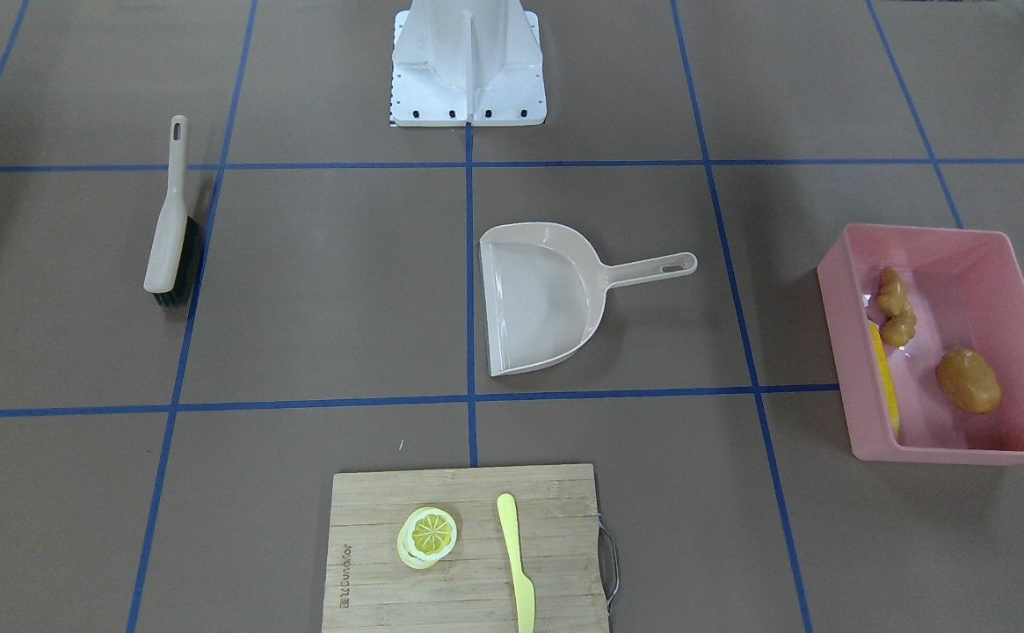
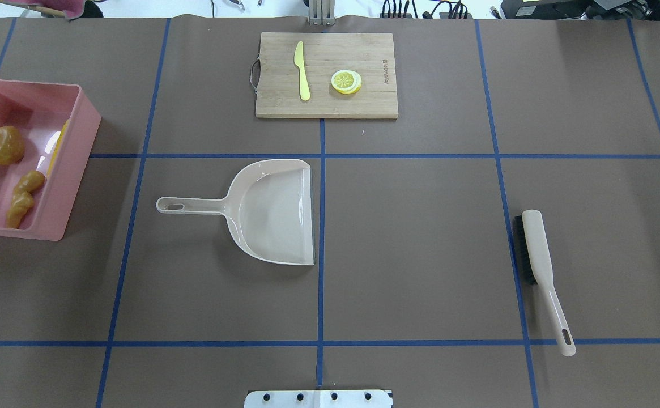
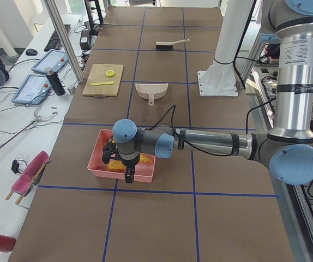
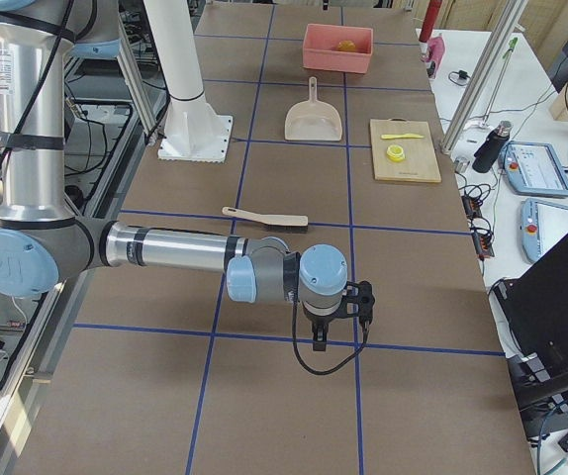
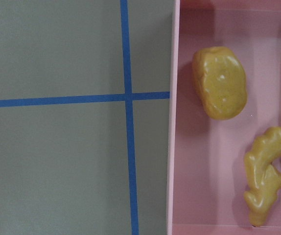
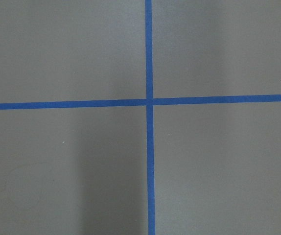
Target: Sweep and dump trash into bin
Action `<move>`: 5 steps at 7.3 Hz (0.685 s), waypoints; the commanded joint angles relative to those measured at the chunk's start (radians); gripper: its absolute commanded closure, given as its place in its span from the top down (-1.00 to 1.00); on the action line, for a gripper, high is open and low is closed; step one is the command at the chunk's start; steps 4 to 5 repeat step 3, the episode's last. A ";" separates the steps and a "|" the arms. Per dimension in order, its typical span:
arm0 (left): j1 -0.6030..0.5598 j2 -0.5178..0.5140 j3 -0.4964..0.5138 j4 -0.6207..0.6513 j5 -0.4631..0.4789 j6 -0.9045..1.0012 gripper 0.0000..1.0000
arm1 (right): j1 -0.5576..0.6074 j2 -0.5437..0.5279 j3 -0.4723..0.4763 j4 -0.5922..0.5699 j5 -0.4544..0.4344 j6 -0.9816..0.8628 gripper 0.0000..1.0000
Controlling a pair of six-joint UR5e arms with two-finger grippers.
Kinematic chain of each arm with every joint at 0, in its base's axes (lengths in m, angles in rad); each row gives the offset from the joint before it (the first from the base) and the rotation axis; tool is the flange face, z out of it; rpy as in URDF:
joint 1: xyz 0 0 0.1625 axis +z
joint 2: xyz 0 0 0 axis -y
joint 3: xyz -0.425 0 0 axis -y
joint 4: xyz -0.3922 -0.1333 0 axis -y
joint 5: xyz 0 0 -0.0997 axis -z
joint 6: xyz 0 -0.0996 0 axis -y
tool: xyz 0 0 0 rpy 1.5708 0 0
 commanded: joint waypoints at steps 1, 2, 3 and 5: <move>-0.008 0.002 -0.002 -0.001 -0.004 0.000 0.99 | 0.000 0.000 0.000 -0.002 0.000 0.002 1.00; -0.008 -0.001 -0.002 -0.001 -0.005 -0.001 0.99 | 0.000 0.000 0.000 -0.002 0.000 0.002 1.00; -0.008 0.002 0.003 -0.002 -0.005 -0.001 0.99 | 0.000 0.000 0.001 0.000 0.000 0.000 1.00; -0.008 0.002 0.003 -0.002 -0.005 -0.001 0.99 | 0.000 0.000 0.001 0.000 0.000 0.000 1.00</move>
